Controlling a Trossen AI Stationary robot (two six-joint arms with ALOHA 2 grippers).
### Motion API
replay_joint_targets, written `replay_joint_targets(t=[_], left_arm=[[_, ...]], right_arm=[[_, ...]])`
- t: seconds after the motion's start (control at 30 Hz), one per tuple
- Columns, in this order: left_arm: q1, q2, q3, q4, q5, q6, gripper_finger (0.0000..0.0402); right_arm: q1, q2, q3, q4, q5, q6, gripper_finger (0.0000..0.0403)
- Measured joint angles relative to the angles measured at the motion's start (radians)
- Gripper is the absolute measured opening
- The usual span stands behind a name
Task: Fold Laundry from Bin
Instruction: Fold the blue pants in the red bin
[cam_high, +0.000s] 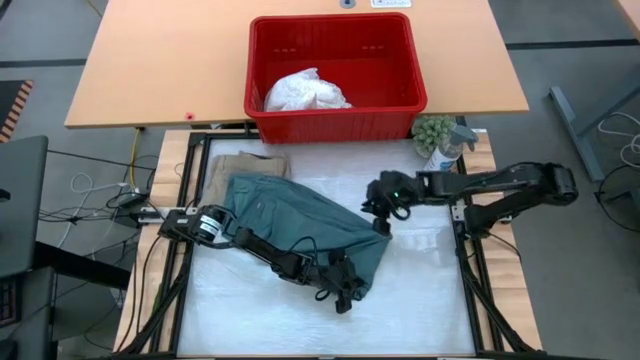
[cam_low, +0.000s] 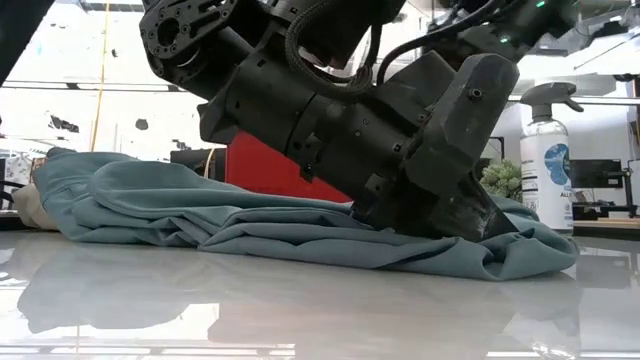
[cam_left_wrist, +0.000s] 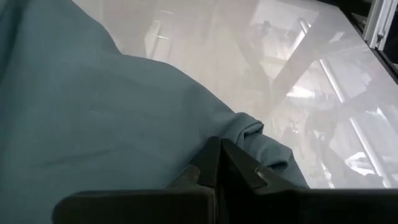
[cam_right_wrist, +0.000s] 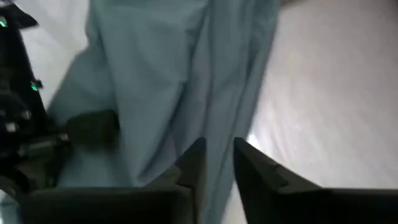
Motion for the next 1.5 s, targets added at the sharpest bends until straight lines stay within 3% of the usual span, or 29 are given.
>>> replay_joint_targets(t=[0.17,0.23,0.33,0.47,0.87,1.33,1.5], left_arm=[[-0.002,0.000,0.000,0.003,-0.015,0.004,0.0000],[-0.002,0.000,0.000,0.003,-0.015,0.005,0.0000],[-0.002,0.000,0.000,0.003,-0.018,0.002,0.0000],[0.004,0.000,0.000,0.003,-0.030,0.000,0.0000],[0.016,0.000,0.001,-0.007,-0.038,-0.005,0.0000],[0.022,0.000,0.001,-0.012,-0.062,-0.021,0.0000],[0.025,0.000,0.001,-0.011,-0.065,-0.021,0.0000]], right_arm=[[-0.096,0.142,0.000,0.173,-0.271,-0.028,0.0177],[-0.108,0.208,0.000,0.257,-0.333,-0.032,0.0203],[-0.115,0.294,0.004,0.369,-0.393,-0.039,0.0221],[-0.120,0.376,0.060,0.389,-0.449,-0.093,0.0220],[-0.118,0.609,0.281,0.261,-0.477,-0.300,0.0207],[-0.117,0.696,0.304,0.320,-0.462,-0.363,0.0206],[-0.118,0.705,0.304,0.333,-0.433,-0.364,0.0160]])
